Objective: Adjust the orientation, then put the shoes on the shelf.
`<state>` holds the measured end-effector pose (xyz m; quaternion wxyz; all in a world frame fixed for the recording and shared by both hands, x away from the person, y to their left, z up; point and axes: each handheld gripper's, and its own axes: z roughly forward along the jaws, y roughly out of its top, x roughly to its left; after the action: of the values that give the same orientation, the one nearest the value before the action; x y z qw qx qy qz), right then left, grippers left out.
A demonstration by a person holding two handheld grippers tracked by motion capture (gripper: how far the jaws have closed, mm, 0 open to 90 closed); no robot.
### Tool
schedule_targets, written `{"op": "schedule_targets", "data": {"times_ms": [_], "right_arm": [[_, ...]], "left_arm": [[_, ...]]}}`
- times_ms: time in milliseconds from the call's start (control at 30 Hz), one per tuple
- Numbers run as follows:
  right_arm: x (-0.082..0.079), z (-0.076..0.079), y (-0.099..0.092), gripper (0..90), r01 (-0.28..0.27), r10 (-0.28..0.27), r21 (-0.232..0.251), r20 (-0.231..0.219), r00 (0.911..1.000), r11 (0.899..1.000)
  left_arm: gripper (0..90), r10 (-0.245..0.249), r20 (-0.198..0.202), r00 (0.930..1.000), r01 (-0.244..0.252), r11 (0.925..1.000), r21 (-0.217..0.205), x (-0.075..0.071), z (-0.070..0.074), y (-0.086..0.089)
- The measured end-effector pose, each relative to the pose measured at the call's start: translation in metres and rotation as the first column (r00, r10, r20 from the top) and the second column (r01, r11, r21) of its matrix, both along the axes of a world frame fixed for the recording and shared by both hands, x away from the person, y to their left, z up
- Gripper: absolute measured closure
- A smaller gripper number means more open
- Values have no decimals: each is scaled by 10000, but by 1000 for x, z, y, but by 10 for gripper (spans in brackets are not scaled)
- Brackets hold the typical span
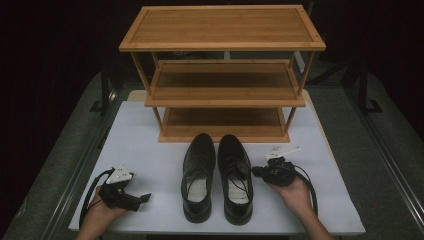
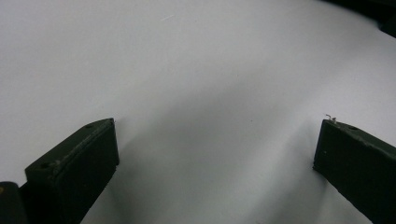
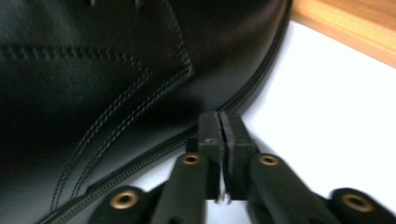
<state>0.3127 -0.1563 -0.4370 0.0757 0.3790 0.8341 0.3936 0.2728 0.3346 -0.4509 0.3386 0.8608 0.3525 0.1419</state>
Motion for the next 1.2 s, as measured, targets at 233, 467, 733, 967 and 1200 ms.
{"op": "schedule_targets", "data": {"times_ms": [233, 467, 733, 967, 1200], "right_arm": [[1, 4, -7, 592, 520, -519, -65, 135, 9986, 9986], [0, 16, -14, 451, 941, -941, 40, 288, 9951, 9956], [-5, 38, -24, 403, 1036, -1062, 402, 683, 9920, 9938], [-14, 58, -22, 401, 753, -817, 830, 770, 9937, 9937], [-18, 71, -10, 381, 229, -331, 1112, 909, 9953, 9935]], "left_arm": [[0, 11, -1, 10000, -11, 10000, -8, 0, 0, 0], [53, -25, -208, 9998, 11, 9976, -695, 1, 9, -5], [54, -260, 73, 9996, 266, 9944, -1024, 6, 39, -31], [87, -880, 402, 9953, 923, 9883, -1214, 15, 70, -56], [142, -1463, 798, 9860, 1573, 9753, -1551, 25, 94, -83]]}}
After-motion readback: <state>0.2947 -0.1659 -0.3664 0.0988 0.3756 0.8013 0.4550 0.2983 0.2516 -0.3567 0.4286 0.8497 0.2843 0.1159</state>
